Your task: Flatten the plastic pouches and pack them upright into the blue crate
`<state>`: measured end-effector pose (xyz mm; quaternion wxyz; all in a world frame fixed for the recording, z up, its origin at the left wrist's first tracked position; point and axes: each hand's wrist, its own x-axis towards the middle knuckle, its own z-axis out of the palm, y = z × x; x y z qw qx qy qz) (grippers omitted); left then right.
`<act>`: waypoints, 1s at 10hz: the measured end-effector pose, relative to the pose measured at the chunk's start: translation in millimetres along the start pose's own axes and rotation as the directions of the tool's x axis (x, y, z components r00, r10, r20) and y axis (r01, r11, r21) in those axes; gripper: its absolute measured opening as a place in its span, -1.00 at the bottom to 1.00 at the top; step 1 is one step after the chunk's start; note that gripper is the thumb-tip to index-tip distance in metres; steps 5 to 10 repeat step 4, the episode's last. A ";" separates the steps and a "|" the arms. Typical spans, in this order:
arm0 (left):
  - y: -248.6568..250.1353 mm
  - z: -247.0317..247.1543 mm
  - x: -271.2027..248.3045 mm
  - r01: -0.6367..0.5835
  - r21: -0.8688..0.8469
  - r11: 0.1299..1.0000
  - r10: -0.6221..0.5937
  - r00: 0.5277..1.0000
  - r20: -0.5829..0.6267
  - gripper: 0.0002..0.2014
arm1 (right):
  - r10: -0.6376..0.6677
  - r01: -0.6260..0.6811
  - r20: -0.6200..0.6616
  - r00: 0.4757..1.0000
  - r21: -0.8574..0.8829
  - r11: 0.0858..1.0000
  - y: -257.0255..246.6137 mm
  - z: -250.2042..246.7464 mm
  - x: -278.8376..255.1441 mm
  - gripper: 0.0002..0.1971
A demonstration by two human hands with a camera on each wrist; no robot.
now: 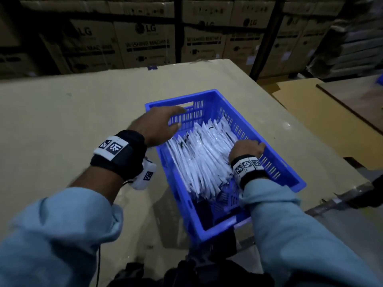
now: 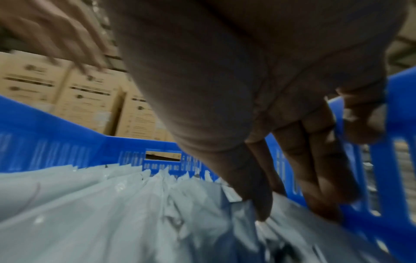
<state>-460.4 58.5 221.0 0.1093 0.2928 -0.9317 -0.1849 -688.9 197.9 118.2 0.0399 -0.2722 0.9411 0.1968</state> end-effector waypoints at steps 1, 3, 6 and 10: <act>-17.6 -5.3 -38.5 0.029 0.005 1.000 -0.029 1.000 0.001 -0.51 | 0.048 -0.048 0.012 0.999 0.039 0.998 3.7 -1.8 -4.2 -0.57; -45.9 -20.2 -100.6 0.059 -0.003 0.998 -0.059 0.997 -0.056 -0.54 | 0.119 -0.121 0.021 0.993 0.135 0.983 14.3 4.3 -13.1 -0.51; -55.8 -27.0 -116.1 0.079 0.002 0.997 -0.078 0.989 -0.126 -0.55 | 0.105 -0.092 -0.042 0.994 0.236 0.967 9.6 -16.9 -27.5 -0.55; -55.8 -27.0 -116.1 0.079 0.002 0.997 -0.078 0.989 -0.126 -0.55 | 0.105 -0.092 -0.042 0.994 0.236 0.967 9.6 -16.9 -27.5 -0.55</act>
